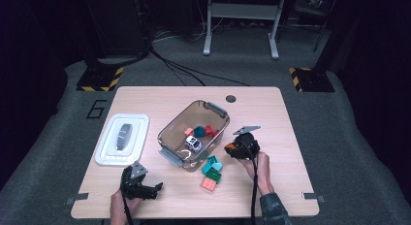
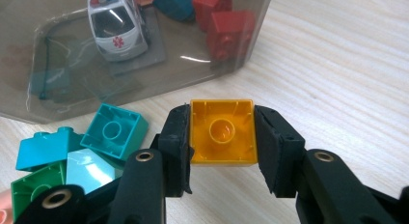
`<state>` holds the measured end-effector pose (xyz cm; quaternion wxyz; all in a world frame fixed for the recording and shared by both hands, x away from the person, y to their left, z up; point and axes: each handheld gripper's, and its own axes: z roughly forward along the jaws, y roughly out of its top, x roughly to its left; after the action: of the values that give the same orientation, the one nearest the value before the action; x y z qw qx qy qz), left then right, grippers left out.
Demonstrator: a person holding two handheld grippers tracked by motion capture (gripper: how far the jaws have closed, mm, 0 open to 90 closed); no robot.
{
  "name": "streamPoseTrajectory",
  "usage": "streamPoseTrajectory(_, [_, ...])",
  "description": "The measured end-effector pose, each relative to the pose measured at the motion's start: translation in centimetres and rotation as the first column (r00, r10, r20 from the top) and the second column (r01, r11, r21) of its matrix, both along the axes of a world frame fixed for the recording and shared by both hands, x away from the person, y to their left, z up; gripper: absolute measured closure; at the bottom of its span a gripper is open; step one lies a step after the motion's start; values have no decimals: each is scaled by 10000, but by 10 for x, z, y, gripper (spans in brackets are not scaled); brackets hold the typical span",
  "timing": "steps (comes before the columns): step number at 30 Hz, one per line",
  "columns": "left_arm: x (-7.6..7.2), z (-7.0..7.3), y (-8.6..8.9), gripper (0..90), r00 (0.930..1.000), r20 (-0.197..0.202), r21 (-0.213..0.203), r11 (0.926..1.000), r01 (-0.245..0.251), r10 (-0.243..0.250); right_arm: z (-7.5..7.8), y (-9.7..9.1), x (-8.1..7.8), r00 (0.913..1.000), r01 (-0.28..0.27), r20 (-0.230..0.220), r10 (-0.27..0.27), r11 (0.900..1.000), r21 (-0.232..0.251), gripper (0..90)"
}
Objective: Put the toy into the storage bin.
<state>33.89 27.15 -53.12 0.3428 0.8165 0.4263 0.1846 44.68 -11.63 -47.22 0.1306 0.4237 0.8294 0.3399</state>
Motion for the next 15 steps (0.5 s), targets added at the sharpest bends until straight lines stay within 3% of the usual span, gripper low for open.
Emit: streamPoseTrajectory(15, [0,0,0,11,10000,-51,-42,10000,-12,12,21,-10,2,9994,269,227,-270,9996,63,589])
